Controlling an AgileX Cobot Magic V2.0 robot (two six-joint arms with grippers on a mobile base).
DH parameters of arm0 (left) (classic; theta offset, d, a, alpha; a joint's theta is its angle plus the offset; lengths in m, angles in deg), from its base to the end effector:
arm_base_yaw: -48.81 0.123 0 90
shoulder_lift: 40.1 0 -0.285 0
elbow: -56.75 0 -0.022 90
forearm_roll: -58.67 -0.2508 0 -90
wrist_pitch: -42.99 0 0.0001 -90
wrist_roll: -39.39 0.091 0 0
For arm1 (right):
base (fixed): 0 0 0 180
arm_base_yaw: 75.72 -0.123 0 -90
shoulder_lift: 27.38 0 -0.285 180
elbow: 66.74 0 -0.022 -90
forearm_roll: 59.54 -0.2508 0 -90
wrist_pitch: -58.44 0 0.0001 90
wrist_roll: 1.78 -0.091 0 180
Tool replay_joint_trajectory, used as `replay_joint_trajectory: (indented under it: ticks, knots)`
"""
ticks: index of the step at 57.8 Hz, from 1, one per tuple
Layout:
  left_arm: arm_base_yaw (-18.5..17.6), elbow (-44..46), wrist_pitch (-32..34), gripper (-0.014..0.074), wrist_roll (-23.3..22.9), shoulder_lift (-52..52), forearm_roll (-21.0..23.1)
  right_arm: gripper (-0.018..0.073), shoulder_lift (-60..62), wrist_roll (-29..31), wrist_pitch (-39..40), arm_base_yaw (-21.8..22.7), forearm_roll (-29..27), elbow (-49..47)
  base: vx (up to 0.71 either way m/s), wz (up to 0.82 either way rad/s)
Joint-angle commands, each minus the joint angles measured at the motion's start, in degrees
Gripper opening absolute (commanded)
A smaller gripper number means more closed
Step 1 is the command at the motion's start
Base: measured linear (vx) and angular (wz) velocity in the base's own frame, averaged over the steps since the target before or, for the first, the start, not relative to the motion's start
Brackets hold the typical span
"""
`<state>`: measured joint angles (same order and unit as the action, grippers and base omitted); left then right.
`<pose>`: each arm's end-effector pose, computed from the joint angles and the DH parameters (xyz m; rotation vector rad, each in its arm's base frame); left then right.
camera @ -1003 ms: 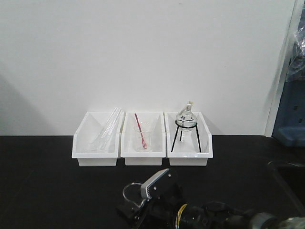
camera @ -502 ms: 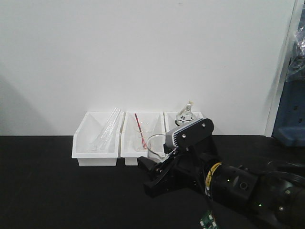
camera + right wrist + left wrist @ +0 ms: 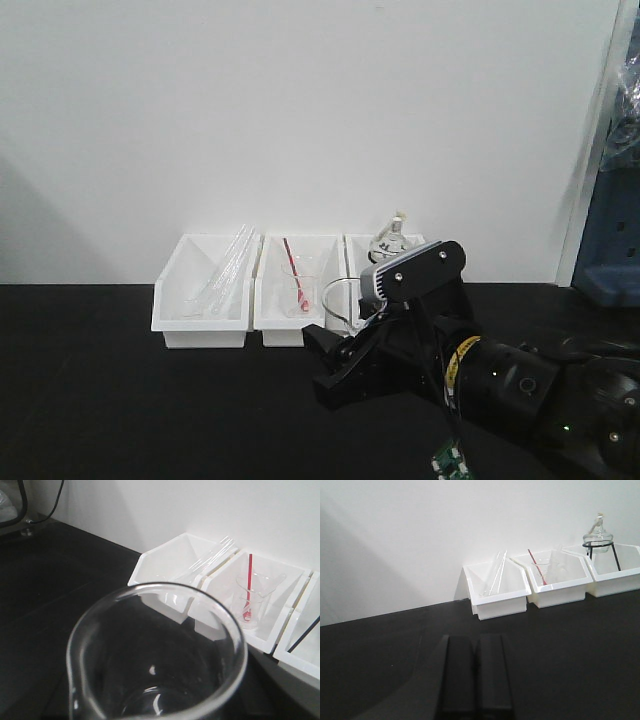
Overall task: Pick beaker and place in left cabinet
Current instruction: 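Close the right gripper on the beaker and lift it, then drive away from the bench holding the beaker in the right gripper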
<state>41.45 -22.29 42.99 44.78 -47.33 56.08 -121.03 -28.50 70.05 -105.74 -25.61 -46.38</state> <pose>0.0564 -0.0073 0.2030 0.2010 1.4922 0.0087 0.2926 0.1808 0.3030 -0.6537 1.7166 0.3897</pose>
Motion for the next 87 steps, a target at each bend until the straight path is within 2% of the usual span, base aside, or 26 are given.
replay_joint_trajectory:
  ticks: [1, 56, 87]
  knots:
    - [0.0, -0.9, 4.3, 0.0001, -0.2, 1.1, 0.2, -0.0008, 2.0, 0.0, 3.8, 0.1, -0.6, -1.7, 0.0, 0.01]
    - [0.0, -0.9, 4.3, 0.0001, -0.2, 1.1, 0.2, -0.0008, 2.0, 0.0, 3.8, 0.1, -0.6, -1.7, -0.09, 0.1]
    - [0.0, -0.9, 4.3, 0.0001, -0.2, 1.1, 0.2, -0.0008, 2.0, 0.0, 3.8, 0.1, -0.6, -1.7, -0.22, 0.32]
